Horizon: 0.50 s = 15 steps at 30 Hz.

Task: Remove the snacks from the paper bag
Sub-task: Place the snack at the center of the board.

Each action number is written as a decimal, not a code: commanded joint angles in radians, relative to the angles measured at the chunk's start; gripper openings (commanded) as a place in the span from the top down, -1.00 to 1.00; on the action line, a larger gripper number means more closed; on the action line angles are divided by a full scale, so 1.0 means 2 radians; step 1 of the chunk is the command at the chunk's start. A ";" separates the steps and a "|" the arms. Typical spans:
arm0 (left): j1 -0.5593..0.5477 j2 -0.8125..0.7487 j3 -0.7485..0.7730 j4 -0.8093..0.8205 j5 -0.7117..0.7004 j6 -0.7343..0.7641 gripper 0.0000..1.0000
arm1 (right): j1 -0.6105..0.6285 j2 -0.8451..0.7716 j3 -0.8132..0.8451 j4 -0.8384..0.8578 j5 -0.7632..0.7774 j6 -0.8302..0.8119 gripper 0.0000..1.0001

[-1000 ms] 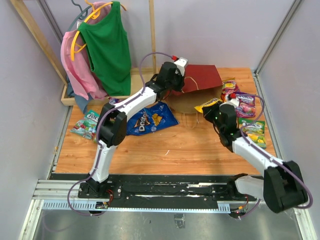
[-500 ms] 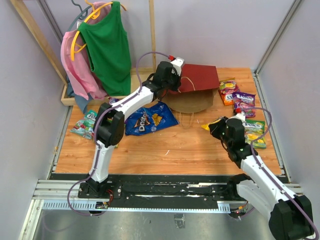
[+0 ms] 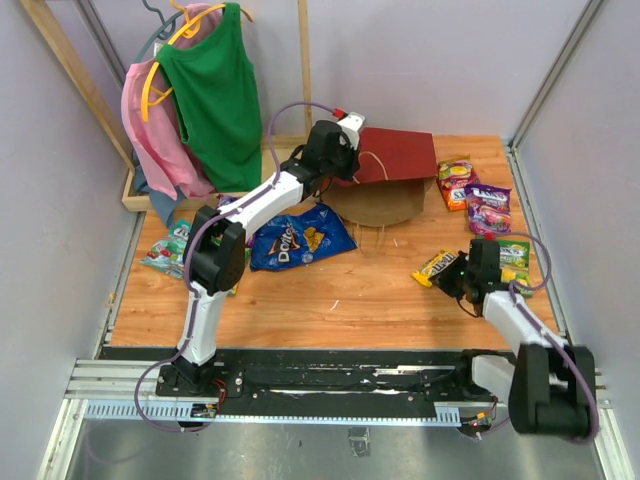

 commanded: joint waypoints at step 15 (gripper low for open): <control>0.011 -0.024 -0.012 0.013 0.005 0.006 0.99 | -0.131 0.207 0.115 -0.021 -0.194 -0.100 0.61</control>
